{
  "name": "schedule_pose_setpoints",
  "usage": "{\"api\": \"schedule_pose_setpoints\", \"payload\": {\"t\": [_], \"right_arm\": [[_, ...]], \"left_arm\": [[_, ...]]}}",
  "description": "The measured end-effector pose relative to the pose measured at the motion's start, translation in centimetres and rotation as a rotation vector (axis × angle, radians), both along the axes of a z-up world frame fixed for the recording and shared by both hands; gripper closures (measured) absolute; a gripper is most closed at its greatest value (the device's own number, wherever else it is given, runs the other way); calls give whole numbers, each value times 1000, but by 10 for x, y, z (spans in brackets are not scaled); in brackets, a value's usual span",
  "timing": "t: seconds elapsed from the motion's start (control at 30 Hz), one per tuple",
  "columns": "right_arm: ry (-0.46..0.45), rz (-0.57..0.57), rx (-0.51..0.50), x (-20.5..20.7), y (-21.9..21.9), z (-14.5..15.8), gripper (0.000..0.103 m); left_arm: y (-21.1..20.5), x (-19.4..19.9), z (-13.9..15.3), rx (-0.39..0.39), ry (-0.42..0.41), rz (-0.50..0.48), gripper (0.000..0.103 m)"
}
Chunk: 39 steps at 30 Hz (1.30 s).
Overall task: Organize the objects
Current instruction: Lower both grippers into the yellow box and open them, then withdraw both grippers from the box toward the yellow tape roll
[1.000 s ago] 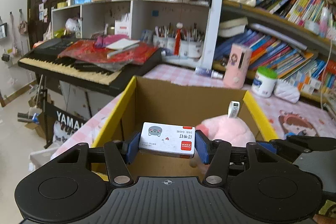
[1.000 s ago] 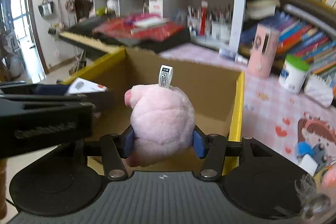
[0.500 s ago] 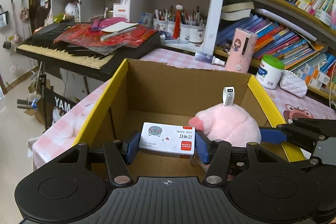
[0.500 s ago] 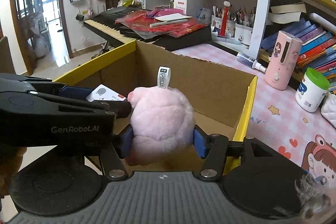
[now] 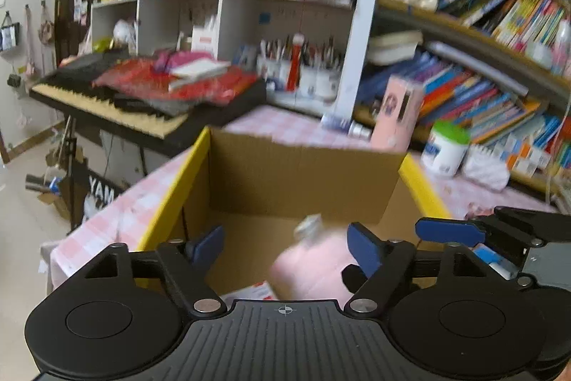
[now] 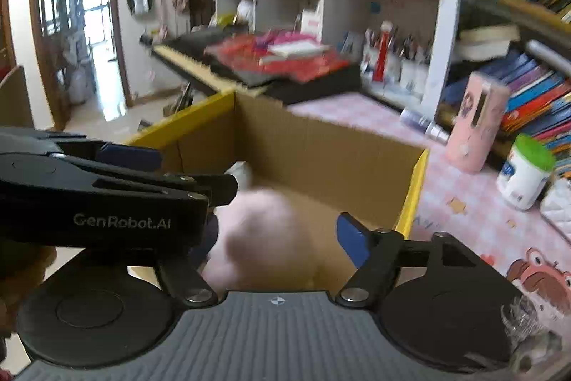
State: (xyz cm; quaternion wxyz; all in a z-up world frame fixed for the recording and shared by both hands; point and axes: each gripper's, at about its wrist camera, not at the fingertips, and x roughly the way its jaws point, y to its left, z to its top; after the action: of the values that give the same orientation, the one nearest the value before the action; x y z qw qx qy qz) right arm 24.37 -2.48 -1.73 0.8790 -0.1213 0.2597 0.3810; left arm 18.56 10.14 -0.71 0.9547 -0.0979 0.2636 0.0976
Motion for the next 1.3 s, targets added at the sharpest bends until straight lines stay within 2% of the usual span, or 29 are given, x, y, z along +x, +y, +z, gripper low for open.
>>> {"api": "schedule_pose_setpoints", "payload": {"t": [0.07, 0.17, 0.33, 0.47, 0.57, 0.73, 1.0, 1.3], "right_arm": [[-37, -25, 23, -11, -5, 11, 23], [-86, -103, 42, -28, -15, 24, 18], [-87, -285, 51, -54, -29, 35, 12], [-60, -404, 12, -75, -36, 27, 12], [-21, -446, -32, -92, -38, 15, 12], [-3, -461, -60, -133, -44, 4, 12], [15, -507, -138, -196, -50, -16, 9], [77, -561, -143, -236, -64, -27, 8]], "left_arm": [[-1, -11, 11, -3, -52, -1, 16], [-4, -29, 25, 6, -123, 5, 12], [-3, -57, 31, 6, -162, 28, 8], [-2, -76, 25, 6, -134, 24, 8], [-4, -91, 19, 6, -104, 15, 8], [-8, -120, 10, 9, -61, 14, 8], [-18, -165, -11, 36, 83, 21, 6], [-34, -197, -14, 60, 100, -61, 6]]}}
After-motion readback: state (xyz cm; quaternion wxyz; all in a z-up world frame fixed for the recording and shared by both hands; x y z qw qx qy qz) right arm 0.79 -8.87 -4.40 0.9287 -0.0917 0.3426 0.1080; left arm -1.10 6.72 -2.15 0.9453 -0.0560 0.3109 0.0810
